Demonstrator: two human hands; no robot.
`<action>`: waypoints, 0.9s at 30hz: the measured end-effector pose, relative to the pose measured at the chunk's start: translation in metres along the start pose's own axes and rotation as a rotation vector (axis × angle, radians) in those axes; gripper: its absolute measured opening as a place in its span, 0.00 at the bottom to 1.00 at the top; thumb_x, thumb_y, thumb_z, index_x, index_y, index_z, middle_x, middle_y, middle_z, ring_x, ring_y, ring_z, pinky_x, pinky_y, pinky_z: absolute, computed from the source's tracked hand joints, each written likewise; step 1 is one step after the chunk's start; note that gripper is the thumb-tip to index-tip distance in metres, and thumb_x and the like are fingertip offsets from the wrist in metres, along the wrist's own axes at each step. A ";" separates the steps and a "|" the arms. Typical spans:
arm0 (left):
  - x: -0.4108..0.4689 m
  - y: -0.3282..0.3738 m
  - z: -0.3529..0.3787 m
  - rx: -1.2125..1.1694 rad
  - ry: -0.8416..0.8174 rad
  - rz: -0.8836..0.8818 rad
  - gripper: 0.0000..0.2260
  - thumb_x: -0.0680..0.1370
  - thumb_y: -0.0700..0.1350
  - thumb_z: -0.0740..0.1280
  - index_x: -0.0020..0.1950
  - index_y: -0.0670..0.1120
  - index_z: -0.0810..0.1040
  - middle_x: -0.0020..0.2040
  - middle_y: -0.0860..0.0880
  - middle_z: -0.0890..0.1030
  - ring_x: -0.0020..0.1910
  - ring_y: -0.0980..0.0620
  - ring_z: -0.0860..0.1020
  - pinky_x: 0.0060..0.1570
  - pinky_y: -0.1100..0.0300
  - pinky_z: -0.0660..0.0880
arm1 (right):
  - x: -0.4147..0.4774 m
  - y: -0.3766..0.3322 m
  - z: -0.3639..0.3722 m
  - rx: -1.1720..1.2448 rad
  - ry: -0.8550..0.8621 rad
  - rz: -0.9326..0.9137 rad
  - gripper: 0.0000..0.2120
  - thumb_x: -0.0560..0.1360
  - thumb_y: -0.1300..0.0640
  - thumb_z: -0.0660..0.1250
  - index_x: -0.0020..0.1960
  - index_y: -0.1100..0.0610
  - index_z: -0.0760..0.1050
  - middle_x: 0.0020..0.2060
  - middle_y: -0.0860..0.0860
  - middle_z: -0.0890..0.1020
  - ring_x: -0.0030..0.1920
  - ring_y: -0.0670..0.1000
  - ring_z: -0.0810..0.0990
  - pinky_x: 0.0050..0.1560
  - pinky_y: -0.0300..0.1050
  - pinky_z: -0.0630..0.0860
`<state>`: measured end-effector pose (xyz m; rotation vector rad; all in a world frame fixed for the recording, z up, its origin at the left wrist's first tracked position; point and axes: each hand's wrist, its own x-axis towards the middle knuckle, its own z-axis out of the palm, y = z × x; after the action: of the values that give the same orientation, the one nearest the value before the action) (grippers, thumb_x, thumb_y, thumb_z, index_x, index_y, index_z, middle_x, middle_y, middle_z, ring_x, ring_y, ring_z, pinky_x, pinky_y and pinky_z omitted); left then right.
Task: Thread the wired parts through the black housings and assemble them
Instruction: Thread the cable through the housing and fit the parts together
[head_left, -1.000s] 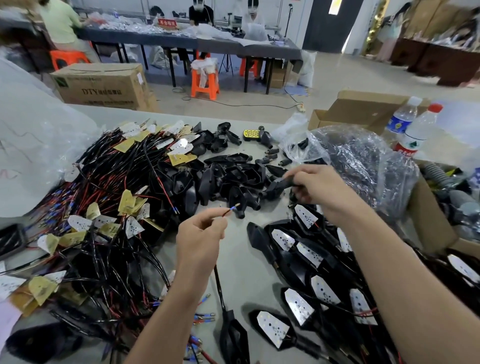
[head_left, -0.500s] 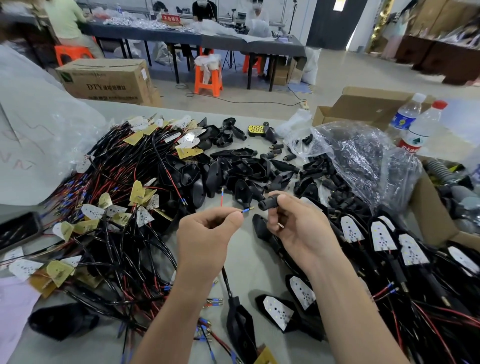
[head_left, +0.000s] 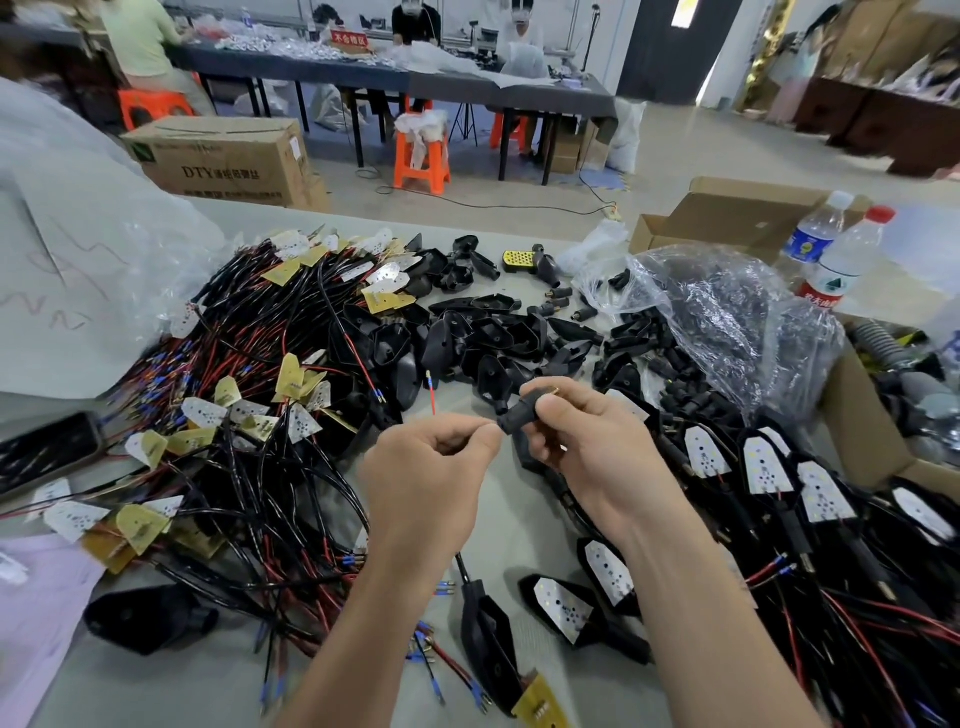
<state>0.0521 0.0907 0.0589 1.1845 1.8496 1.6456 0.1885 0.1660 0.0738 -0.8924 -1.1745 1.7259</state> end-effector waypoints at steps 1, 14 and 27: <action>-0.002 0.001 0.001 0.019 -0.015 0.023 0.14 0.73 0.50 0.76 0.37 0.72 0.82 0.32 0.66 0.82 0.34 0.67 0.81 0.36 0.73 0.72 | 0.000 0.002 0.001 -0.013 -0.001 -0.010 0.15 0.81 0.65 0.63 0.45 0.52 0.85 0.35 0.52 0.81 0.35 0.49 0.74 0.41 0.42 0.69; -0.001 -0.027 -0.014 -0.042 -0.088 -0.042 0.13 0.72 0.43 0.79 0.39 0.64 0.87 0.56 0.70 0.82 0.63 0.66 0.76 0.69 0.57 0.70 | -0.006 -0.003 -0.002 0.059 0.004 -0.012 0.12 0.81 0.66 0.64 0.48 0.57 0.84 0.35 0.54 0.80 0.34 0.49 0.73 0.38 0.41 0.71; -0.003 -0.028 -0.014 0.029 -0.113 -0.011 0.14 0.70 0.46 0.81 0.42 0.68 0.85 0.57 0.76 0.78 0.67 0.68 0.72 0.68 0.59 0.66 | -0.012 0.003 -0.008 -0.109 -0.040 -0.060 0.09 0.71 0.59 0.71 0.51 0.57 0.85 0.38 0.56 0.78 0.35 0.50 0.73 0.40 0.44 0.70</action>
<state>0.0340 0.0815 0.0347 1.2504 1.8126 1.5183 0.2000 0.1572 0.0694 -0.8825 -1.3190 1.6514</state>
